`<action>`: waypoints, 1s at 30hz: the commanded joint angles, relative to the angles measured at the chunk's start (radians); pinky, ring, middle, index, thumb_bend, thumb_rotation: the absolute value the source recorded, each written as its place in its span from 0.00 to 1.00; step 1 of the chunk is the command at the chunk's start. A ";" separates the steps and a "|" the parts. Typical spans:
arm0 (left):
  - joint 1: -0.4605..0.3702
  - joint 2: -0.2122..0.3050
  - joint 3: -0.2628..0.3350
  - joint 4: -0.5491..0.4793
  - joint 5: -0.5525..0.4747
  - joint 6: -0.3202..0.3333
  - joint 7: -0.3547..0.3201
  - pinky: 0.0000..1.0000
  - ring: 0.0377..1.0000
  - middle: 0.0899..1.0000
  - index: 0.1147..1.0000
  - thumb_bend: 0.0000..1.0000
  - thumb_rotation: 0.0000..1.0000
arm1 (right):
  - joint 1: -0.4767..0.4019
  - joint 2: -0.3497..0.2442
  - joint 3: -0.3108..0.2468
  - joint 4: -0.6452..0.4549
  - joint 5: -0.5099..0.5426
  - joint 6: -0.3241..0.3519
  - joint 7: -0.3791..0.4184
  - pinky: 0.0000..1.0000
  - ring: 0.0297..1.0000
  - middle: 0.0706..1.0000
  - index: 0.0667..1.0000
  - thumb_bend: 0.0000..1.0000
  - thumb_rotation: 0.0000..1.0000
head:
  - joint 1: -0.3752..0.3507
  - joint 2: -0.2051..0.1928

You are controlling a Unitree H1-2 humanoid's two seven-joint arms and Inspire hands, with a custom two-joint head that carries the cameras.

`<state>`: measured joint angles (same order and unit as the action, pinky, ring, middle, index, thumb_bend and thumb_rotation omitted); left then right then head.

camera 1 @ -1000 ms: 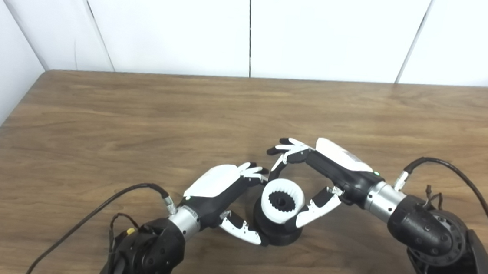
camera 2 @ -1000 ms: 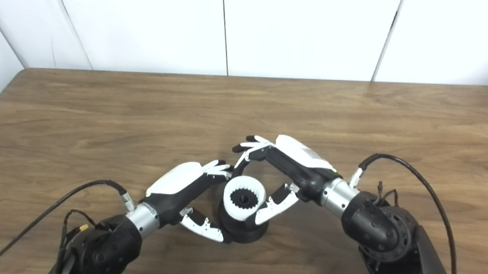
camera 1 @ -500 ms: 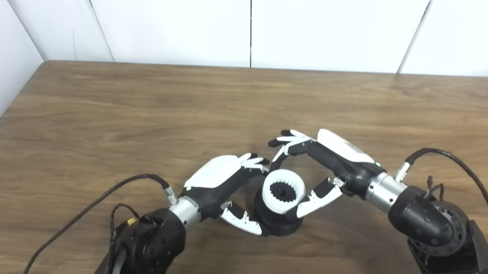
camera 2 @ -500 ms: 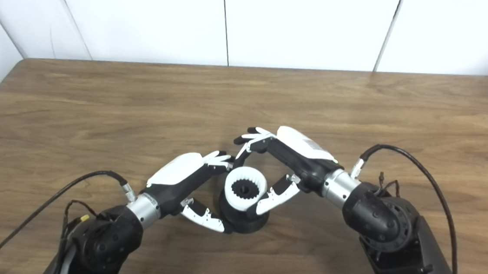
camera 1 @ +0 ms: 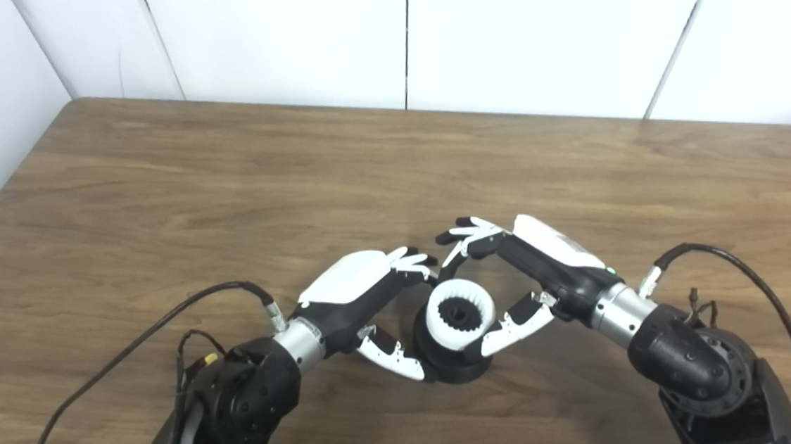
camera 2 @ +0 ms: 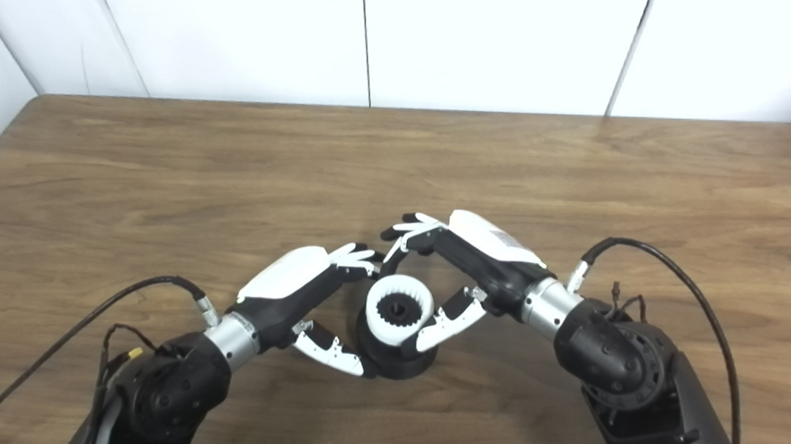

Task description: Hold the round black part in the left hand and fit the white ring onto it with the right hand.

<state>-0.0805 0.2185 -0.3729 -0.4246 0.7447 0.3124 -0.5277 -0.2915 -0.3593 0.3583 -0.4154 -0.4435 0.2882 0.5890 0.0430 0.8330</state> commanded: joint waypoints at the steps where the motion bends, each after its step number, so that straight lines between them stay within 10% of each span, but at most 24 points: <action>1: -0.030 0.001 0.008 -0.036 -0.003 -0.001 0.008 0.91 1.00 0.94 0.72 0.91 0.23 | -0.026 -0.005 -0.005 -0.012 0.001 -0.048 -0.023 0.80 0.96 0.86 0.46 0.52 0.16 | 0.001 -0.004; 24: -0.028 0.002 0.016 -0.041 -0.007 0.000 0.009 0.89 1.00 0.94 0.72 0.92 0.23 | -0.023 -0.003 -0.003 -0.014 -0.010 -0.030 -0.008 0.81 0.97 0.86 0.46 0.52 0.16 | 0.003 0.000; 27: -0.027 0.002 0.014 -0.043 -0.004 0.003 0.008 0.88 1.00 0.94 0.72 0.92 0.23 | -0.024 -0.004 -0.003 -0.016 -0.008 -0.024 -0.003 0.81 0.97 0.87 0.64 0.90 0.29 | 0.002 0.002; 30: -0.027 0.002 0.015 -0.039 -0.008 -0.002 0.010 0.89 1.00 0.94 0.73 0.92 0.23 | -0.025 -0.004 -0.003 -0.018 -0.008 -0.016 0.000 0.81 0.97 0.87 0.67 0.95 0.32 | 0.003 0.004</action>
<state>-0.0805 0.2185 -0.3666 -0.4286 0.7391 0.3157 -0.5304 -0.2836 -0.3609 0.3636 -0.4093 -0.4567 0.2736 0.5931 0.0460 0.8360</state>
